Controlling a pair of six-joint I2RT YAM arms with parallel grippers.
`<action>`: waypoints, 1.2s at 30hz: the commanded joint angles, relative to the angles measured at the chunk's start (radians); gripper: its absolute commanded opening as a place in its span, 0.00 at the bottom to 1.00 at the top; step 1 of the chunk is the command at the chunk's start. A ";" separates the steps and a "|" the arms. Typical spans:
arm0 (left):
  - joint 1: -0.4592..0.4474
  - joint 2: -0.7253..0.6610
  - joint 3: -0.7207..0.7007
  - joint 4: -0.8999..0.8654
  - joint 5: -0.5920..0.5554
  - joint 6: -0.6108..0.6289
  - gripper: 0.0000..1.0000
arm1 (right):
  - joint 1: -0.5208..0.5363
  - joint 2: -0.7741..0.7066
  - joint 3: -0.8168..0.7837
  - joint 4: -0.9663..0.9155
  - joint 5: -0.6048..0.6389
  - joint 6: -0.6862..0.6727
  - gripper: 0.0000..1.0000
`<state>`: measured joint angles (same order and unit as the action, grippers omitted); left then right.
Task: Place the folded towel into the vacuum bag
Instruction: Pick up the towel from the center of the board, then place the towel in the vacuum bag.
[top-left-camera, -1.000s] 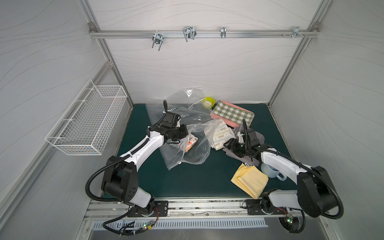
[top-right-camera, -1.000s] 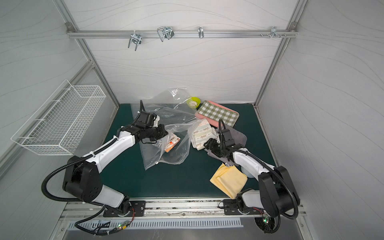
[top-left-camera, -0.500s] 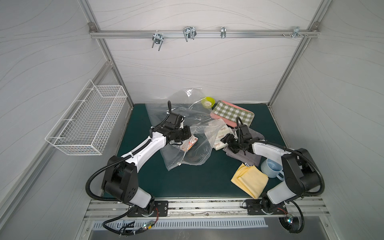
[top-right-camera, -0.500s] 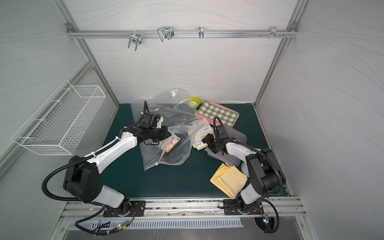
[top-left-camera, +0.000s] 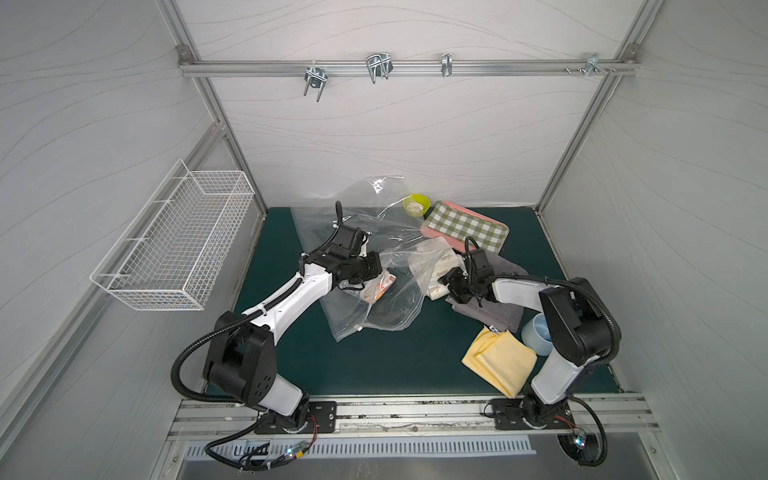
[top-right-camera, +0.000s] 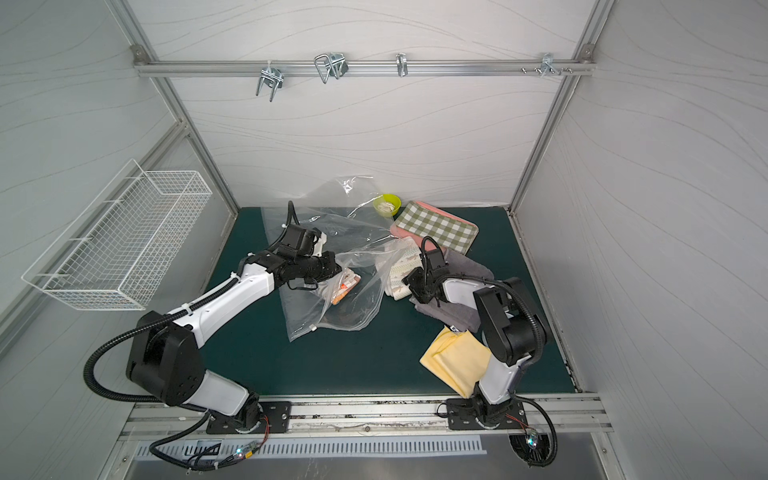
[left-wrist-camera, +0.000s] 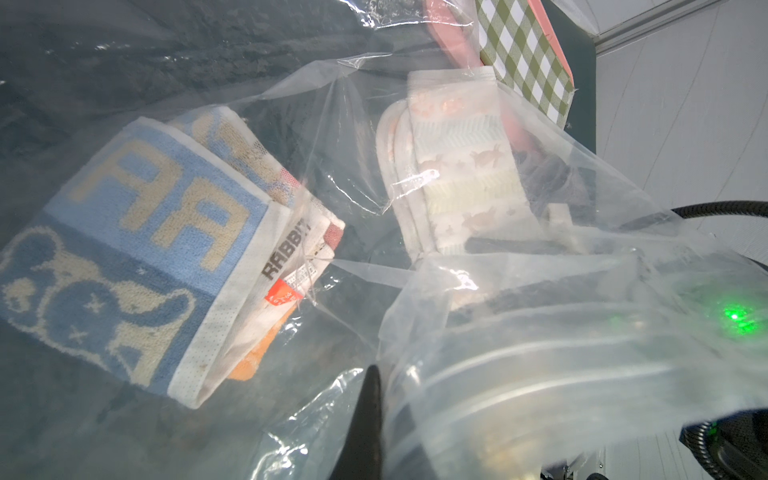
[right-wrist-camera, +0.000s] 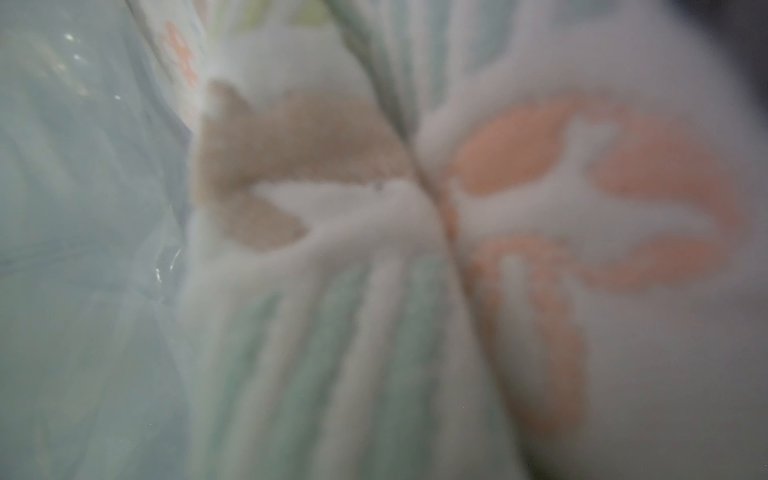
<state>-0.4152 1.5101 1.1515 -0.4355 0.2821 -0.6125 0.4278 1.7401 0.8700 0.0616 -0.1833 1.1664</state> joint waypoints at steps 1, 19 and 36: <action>-0.005 -0.001 0.042 0.027 -0.004 0.010 0.00 | -0.007 0.003 0.003 0.096 -0.003 -0.003 0.28; -0.005 0.046 0.043 0.050 0.008 -0.011 0.00 | -0.012 -0.574 0.089 -0.202 -0.128 -0.558 0.00; -0.001 0.102 0.090 0.103 0.161 -0.067 0.00 | 0.321 -0.538 0.276 -0.126 -0.300 -0.691 0.00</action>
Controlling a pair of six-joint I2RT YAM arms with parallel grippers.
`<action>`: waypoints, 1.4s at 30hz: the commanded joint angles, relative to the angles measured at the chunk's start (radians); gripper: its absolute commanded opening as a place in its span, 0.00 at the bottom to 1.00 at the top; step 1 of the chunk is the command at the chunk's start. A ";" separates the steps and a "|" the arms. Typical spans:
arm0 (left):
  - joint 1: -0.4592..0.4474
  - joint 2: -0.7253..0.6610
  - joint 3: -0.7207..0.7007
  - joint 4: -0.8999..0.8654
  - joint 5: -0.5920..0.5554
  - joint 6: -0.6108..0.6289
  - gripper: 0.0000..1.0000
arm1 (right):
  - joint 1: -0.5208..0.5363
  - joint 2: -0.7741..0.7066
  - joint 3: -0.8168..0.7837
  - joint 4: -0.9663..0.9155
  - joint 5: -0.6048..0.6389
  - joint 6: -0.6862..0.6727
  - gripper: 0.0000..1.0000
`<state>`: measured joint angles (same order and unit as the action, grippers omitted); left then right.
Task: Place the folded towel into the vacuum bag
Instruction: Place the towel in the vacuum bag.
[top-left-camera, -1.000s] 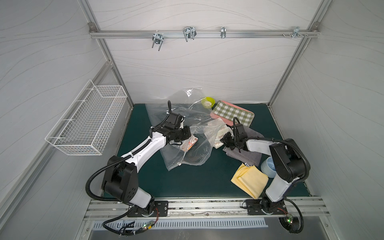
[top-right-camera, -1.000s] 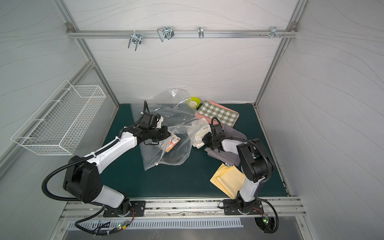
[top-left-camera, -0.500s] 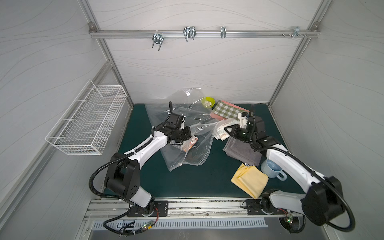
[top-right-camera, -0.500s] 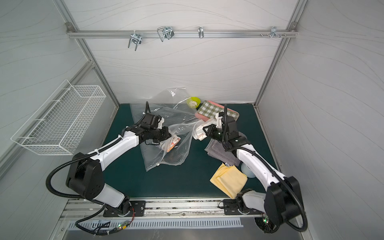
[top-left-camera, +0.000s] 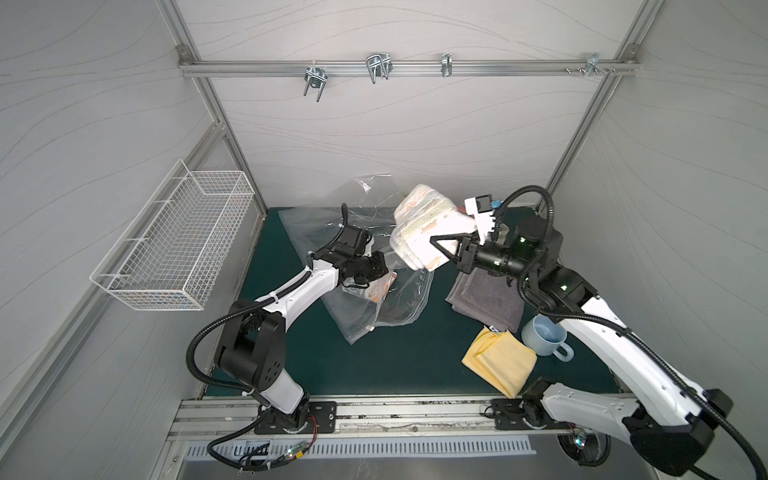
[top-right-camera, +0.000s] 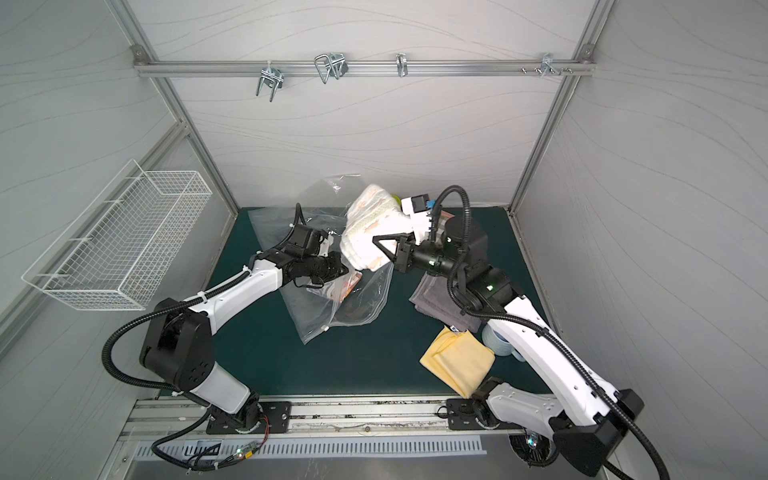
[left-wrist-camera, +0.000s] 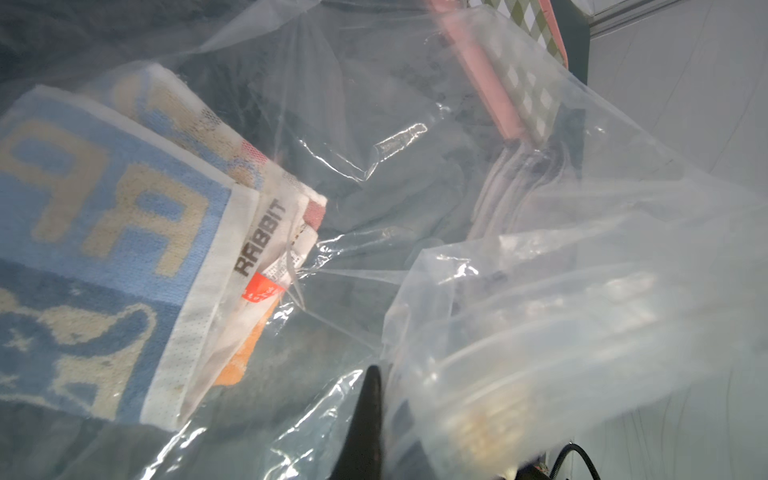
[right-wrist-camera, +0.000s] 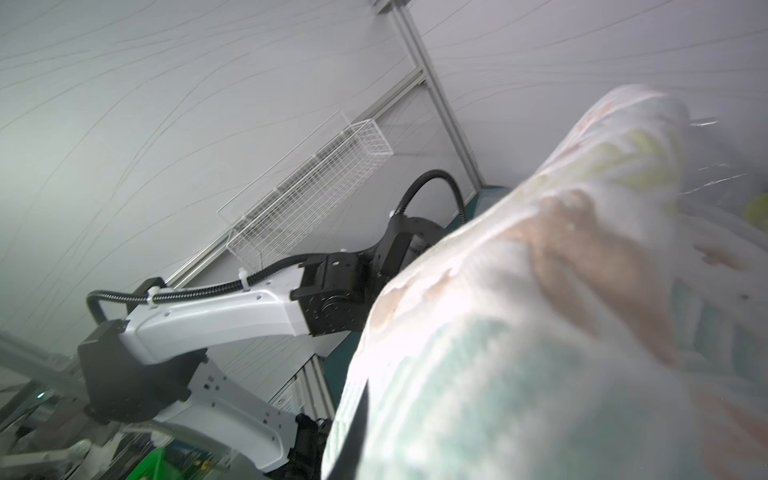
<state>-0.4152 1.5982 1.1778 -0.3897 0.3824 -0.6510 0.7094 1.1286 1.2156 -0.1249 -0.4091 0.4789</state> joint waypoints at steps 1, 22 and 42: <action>0.001 0.014 0.069 0.062 0.074 -0.034 0.00 | 0.046 0.099 -0.108 0.084 -0.074 0.018 0.00; 0.024 -0.093 0.205 -0.097 0.162 0.092 0.00 | -0.049 0.437 -0.324 -0.029 0.219 0.135 0.01; -0.178 0.001 0.234 -0.154 0.119 0.231 0.00 | -0.001 0.442 -0.243 0.199 0.142 0.207 0.46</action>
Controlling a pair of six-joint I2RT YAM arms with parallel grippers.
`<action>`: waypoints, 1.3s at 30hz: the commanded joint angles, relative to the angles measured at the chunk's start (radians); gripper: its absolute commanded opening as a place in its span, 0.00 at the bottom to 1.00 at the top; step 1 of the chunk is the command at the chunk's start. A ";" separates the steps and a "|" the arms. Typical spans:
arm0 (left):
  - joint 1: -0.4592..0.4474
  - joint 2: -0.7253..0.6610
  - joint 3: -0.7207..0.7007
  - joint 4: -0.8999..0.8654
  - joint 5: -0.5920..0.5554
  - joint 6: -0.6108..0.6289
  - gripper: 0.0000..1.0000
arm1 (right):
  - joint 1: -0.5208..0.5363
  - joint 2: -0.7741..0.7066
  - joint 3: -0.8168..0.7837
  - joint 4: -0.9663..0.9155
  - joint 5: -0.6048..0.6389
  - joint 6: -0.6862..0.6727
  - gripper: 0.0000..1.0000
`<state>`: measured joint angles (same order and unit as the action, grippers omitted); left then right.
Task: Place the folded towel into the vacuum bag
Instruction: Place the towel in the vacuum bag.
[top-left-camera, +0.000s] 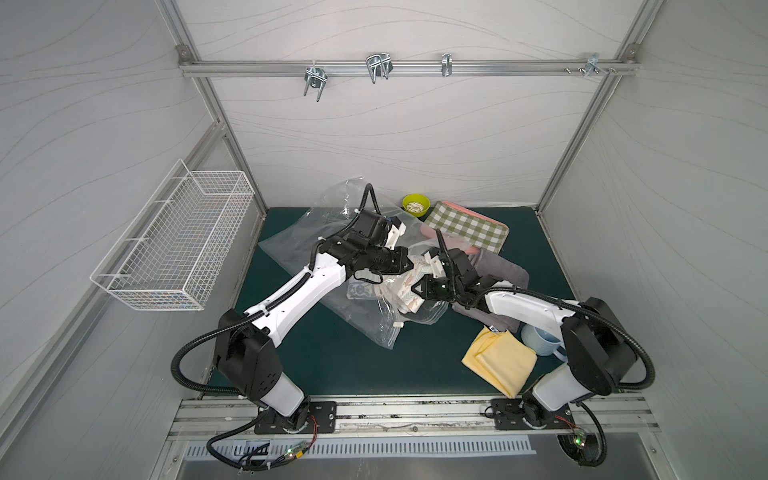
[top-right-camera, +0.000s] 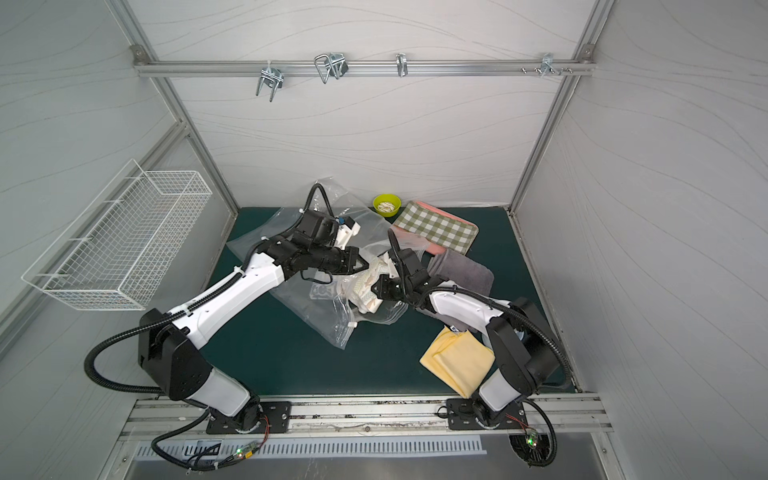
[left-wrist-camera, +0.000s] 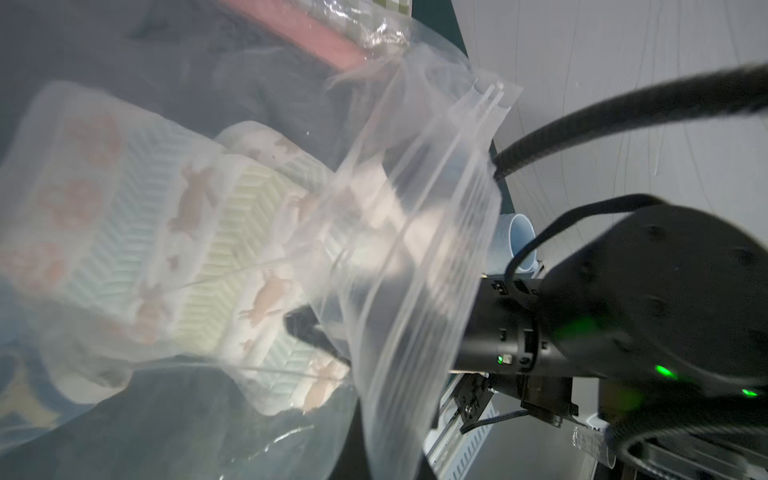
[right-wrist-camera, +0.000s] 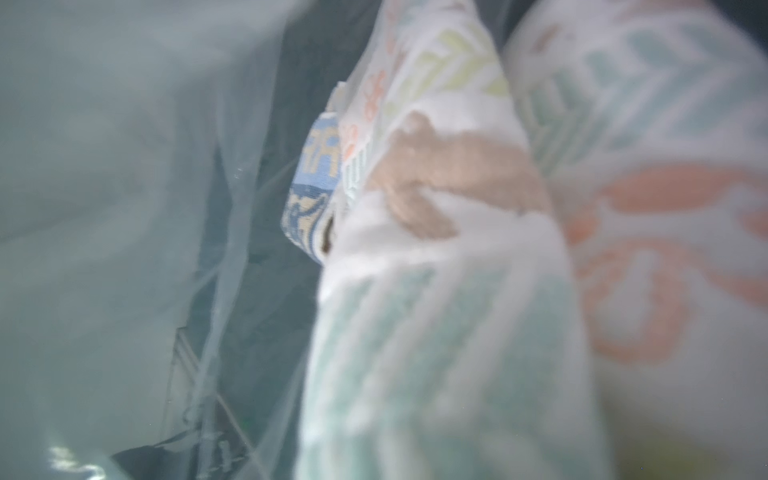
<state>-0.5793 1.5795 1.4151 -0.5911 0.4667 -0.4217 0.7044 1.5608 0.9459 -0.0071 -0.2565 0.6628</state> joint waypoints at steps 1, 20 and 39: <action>-0.013 0.025 -0.009 0.051 0.033 -0.007 0.00 | 0.004 -0.001 0.024 0.063 0.020 0.023 0.54; -0.014 0.113 -0.048 0.050 -0.078 -0.067 0.00 | -0.215 -0.444 -0.237 -0.285 0.198 -0.017 0.62; -0.014 0.071 -0.053 0.048 -0.074 -0.054 0.00 | -0.318 -0.131 -0.217 -0.047 0.087 -0.059 0.27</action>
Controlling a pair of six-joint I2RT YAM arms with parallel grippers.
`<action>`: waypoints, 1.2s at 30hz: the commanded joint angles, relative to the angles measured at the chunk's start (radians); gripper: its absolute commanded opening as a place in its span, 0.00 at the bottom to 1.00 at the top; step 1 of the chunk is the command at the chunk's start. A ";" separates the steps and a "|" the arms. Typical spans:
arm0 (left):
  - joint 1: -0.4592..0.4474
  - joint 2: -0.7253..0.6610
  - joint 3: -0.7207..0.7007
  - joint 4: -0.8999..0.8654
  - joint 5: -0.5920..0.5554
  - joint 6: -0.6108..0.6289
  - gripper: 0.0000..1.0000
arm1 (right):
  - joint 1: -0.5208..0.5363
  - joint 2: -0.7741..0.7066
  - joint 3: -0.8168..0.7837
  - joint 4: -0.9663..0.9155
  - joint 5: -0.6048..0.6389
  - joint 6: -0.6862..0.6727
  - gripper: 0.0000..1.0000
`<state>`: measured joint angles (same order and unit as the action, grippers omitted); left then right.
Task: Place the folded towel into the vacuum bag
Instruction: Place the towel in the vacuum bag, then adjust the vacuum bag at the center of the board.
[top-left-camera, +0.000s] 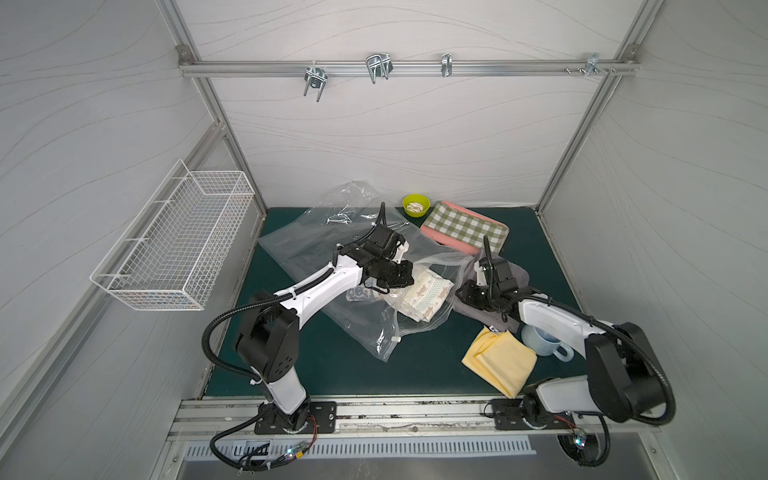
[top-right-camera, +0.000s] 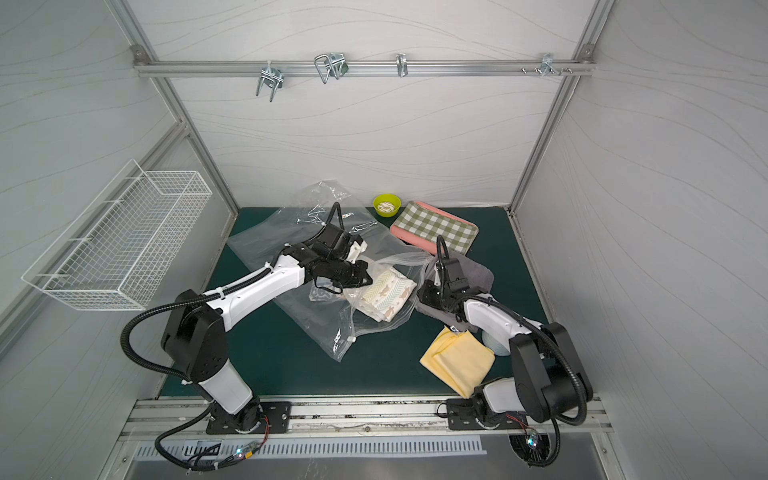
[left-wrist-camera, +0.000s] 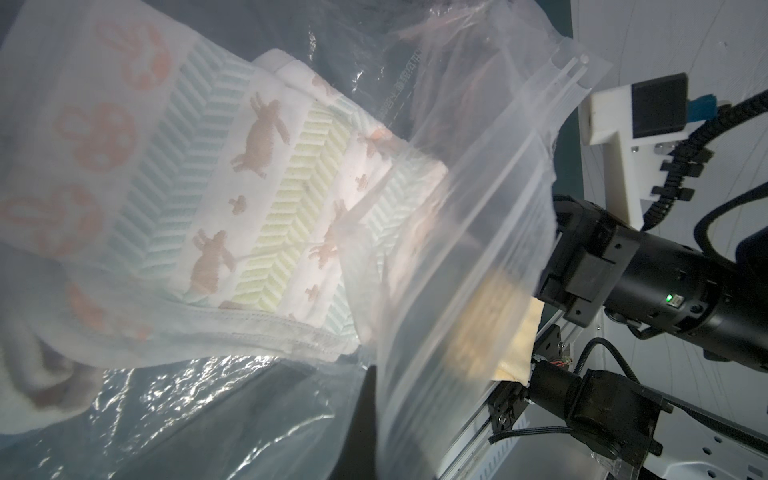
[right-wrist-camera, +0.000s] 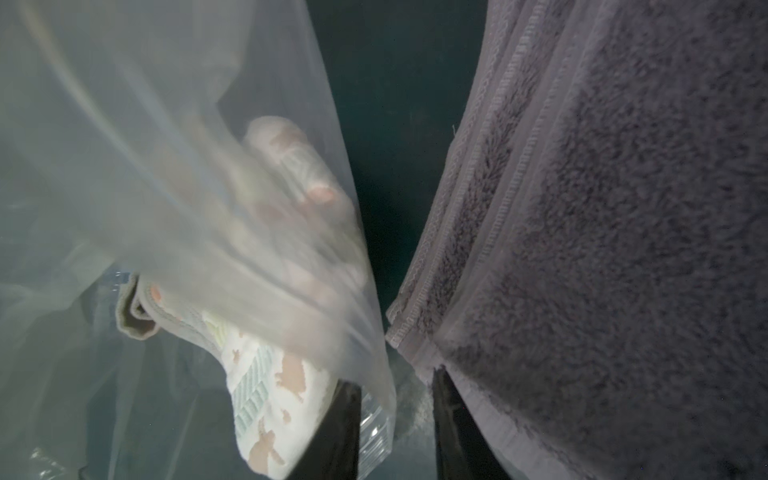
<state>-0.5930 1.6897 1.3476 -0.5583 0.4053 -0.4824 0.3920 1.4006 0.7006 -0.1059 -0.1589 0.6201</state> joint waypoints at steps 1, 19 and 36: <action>0.000 -0.042 0.015 0.015 -0.013 0.008 0.00 | -0.005 0.045 0.032 0.063 -0.020 -0.020 0.25; 0.065 -0.066 0.020 0.008 -0.015 0.022 0.00 | -0.004 0.044 0.003 0.222 -0.243 0.027 0.04; 0.249 -0.080 0.643 -0.215 -0.033 0.313 0.00 | 0.044 0.009 0.466 0.157 -0.459 0.060 0.00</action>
<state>-0.3412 1.6379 1.8629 -0.7212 0.3389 -0.2775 0.4282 1.3968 1.1046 0.0536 -0.5835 0.6819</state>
